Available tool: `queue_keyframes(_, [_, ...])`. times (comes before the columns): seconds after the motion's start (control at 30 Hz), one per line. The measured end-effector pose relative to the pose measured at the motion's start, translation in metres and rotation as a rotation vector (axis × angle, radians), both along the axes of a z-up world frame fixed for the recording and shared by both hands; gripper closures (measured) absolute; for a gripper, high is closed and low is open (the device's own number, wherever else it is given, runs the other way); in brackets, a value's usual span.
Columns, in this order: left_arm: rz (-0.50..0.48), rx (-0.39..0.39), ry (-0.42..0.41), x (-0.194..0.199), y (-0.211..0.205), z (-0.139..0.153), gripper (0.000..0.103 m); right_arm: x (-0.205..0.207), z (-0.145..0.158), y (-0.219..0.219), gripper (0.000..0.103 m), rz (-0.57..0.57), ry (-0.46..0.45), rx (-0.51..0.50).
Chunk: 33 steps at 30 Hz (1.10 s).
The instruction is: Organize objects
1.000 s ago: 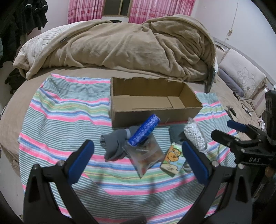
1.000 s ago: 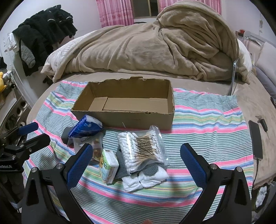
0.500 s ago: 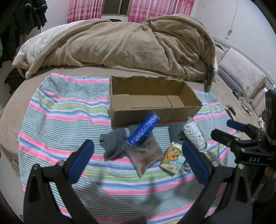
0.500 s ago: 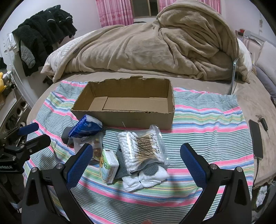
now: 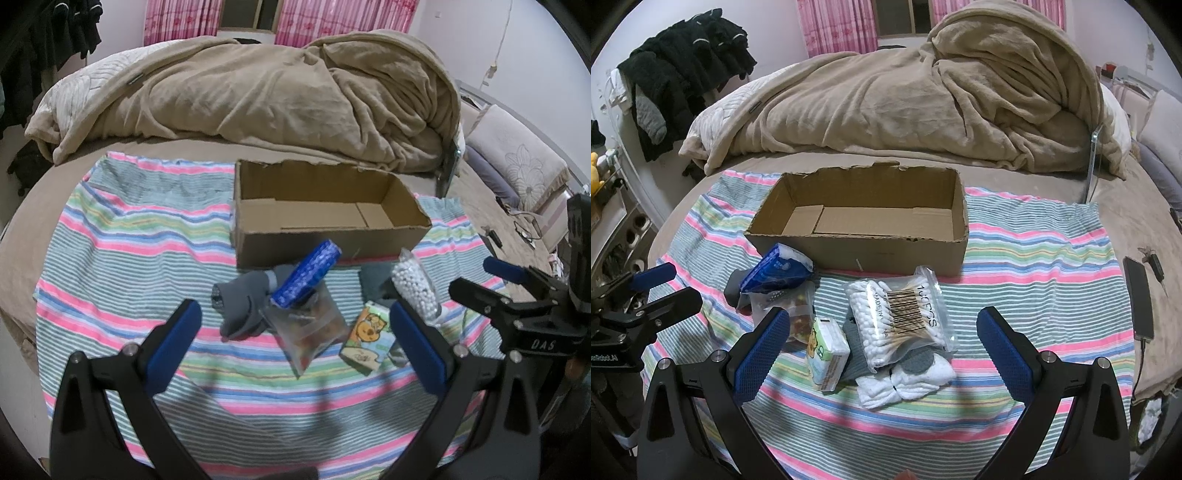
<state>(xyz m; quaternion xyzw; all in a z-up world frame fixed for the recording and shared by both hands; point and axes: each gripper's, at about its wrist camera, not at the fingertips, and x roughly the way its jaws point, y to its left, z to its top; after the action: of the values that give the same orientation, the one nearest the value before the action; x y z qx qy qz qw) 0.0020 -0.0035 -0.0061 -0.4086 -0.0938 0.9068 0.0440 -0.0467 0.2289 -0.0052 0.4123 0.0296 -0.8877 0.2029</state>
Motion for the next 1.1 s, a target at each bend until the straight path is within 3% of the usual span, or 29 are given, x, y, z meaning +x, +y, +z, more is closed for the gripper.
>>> queue_keyframes(1.1, [-0.003,0.013,-0.013,-0.0007,-0.0009,-0.0034,0.001,-0.0004,0.0004,-0.002,0.0,-0.002,-0.023,-0.005])
